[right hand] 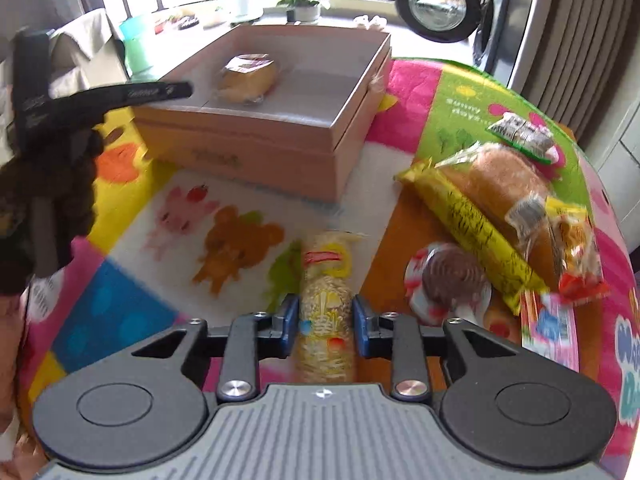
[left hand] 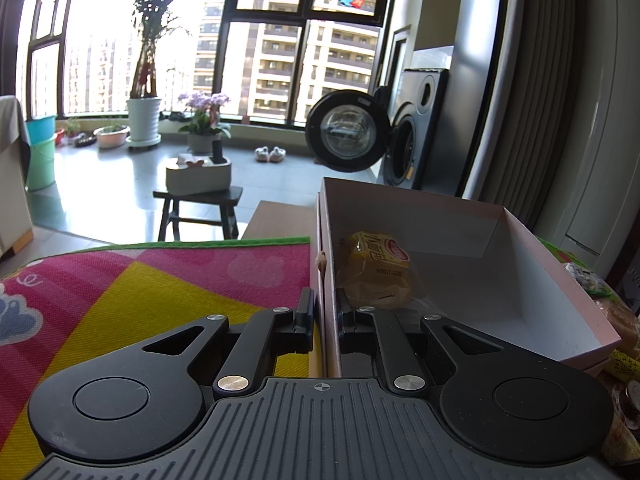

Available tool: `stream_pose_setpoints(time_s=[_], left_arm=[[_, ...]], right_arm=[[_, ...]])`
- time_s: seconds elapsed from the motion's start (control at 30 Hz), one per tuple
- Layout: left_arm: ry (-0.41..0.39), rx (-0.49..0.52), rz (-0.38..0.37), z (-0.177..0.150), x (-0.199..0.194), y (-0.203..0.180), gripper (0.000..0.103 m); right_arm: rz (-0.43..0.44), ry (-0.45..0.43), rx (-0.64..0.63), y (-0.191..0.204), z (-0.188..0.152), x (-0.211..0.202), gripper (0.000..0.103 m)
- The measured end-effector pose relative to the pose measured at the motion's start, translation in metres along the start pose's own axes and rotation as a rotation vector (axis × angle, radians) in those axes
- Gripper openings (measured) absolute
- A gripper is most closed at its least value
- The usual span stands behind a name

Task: Organize objects

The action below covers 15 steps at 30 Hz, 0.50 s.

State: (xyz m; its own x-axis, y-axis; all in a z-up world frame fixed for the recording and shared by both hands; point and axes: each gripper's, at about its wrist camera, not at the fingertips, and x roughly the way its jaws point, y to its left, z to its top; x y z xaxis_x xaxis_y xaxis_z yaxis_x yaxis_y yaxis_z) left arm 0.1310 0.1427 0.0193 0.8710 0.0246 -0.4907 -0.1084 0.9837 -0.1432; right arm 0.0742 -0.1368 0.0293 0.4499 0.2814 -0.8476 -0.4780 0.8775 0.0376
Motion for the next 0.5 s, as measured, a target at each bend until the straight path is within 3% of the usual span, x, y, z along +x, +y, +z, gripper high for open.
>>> stream_pose_setpoints(time_s=[0.13,0.23,0.37,0.5], left_arm=[[0.000,0.000,0.000,0.000,0.000,0.000,0.012],[0.000,-0.001,-0.001,0.000,0.000,0.000,0.012],[0.001,-0.002,-0.001,-0.001,0.000,-0.001,0.012],[0.001,-0.002,-0.001,-0.001,0.000,0.000,0.012]], right_arm=[[0.026,-0.007,-0.043,0.020,-0.008,-0.037,0.028],[0.076,-0.069,-0.056,0.035,0.002,-0.070,0.028],[0.105,-0.191,-0.053,0.044,0.038,-0.101,0.028],[0.122,-0.256,0.010,0.038,0.092,-0.089,0.028]])
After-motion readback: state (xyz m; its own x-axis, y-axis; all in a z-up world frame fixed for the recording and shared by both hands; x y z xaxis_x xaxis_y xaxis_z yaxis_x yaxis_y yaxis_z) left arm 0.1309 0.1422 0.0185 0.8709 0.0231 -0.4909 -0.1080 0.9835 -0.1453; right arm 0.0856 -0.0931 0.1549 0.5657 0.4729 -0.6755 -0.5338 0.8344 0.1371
